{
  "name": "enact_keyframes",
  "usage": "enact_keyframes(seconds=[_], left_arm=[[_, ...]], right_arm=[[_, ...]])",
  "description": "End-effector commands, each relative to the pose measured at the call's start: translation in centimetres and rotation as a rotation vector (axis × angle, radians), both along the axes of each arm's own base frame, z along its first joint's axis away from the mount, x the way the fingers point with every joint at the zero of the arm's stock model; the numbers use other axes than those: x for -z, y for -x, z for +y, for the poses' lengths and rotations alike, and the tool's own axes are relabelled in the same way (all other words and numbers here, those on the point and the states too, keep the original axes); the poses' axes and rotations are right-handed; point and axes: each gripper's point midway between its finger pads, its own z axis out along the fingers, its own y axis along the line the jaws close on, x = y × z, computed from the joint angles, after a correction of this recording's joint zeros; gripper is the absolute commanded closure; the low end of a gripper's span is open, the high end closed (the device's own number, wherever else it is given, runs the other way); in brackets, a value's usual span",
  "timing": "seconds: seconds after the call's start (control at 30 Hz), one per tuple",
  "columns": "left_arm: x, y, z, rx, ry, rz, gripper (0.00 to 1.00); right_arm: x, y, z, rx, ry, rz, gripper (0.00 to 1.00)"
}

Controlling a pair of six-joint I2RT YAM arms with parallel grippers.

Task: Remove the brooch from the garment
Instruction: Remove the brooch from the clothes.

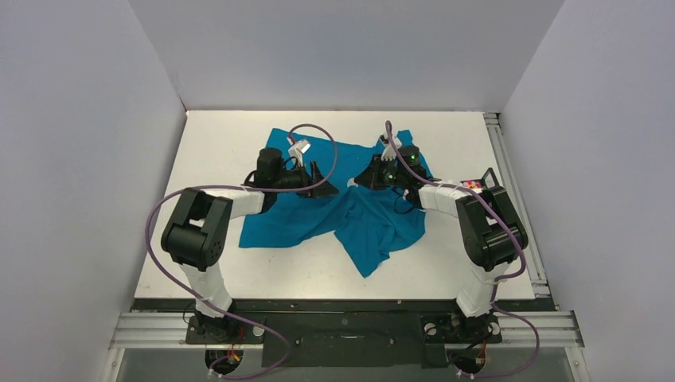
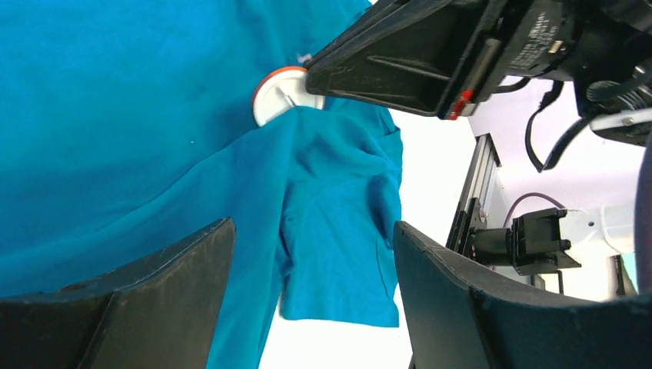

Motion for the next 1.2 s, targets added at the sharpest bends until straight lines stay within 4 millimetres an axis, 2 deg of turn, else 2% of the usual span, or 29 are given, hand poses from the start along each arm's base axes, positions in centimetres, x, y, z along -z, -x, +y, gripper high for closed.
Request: enact_keyframes(seconds=[0.0, 0.17, 0.4, 0.5, 0.7, 1.17], left_arm=[[-0.8, -2.0, -1.8, -0.041, 0.020, -0.044, 0.28], [0.3, -2.3, -2.9, -0.058, 0.033, 0.022, 0.29], [-1.2, -2.6, -4.0, -0.042, 0.157, 0.058, 0.32], [-1.2, -3.0, -4.2, -0.053, 0.174, 0.081, 0.36], [-1.3, -3.7, -4.6, -0.060, 0.193, 0.108, 0.37], [0.8, -3.7, -5.3, -0.081, 0.124, 0.156, 0.49]], right_arm=[[-5.9, -1.6, 0.9, 0.096, -0.203, -0.059, 1.00], [-6.4, -1.5, 1.1, 0.105, -0.256, -0.043, 1.00], [-6.3, -1.0, 1.4, 0.088, -0.279, -0.032, 1.00], [-6.4, -0.7, 1.6, 0.073, -0.276, -0.036, 1.00], [-6.1, 0.1, 1.7, 0.065, -0.274, -0.028, 1.00], [-7.1, 0.6, 2.2, 0.057, -0.324, -0.028, 1.00]])
